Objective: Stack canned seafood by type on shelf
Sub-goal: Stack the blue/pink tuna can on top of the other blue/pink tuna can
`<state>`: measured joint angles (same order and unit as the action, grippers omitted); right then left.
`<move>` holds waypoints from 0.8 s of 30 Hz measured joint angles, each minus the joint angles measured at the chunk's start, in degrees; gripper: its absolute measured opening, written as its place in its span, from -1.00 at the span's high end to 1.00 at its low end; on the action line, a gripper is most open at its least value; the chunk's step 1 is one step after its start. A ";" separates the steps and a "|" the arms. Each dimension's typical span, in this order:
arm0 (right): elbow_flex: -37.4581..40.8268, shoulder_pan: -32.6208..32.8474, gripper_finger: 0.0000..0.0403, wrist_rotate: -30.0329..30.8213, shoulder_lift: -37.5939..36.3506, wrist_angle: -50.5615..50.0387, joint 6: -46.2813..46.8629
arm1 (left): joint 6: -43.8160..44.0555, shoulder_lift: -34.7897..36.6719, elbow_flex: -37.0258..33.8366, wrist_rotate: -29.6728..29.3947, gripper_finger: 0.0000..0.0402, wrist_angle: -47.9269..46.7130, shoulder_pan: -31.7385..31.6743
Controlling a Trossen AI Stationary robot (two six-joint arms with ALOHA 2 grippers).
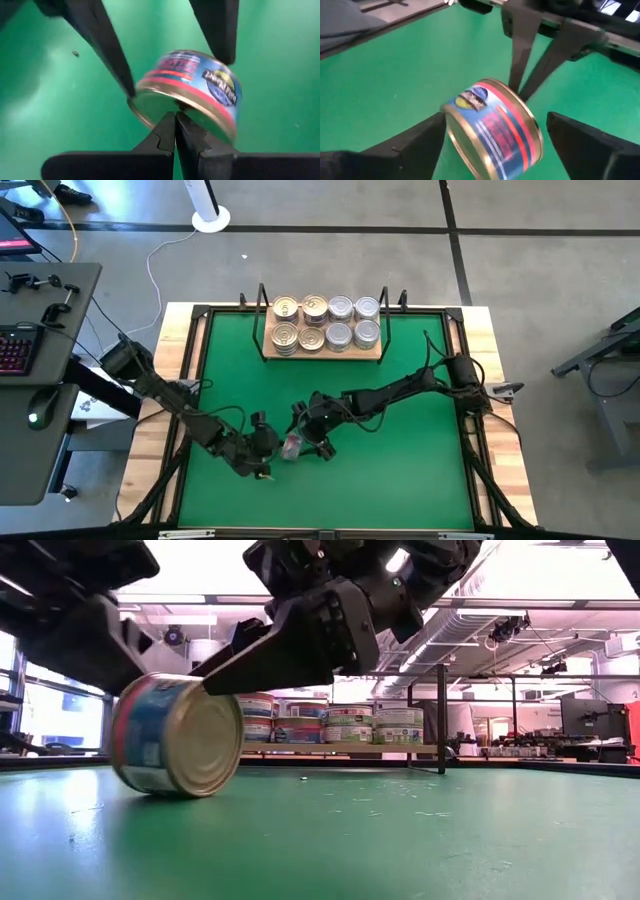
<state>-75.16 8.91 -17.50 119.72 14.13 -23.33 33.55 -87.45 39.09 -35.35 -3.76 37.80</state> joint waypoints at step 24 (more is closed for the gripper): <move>0.07 1.58 -0.26 5.03 0.07 -8.32 -5.60 | -6.02 7.79 1.70 -0.07 1.00 -9.23 -2.07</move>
<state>-75.09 10.49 -12.47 119.79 5.80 -28.93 27.53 -79.66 40.80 -35.42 -12.99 35.73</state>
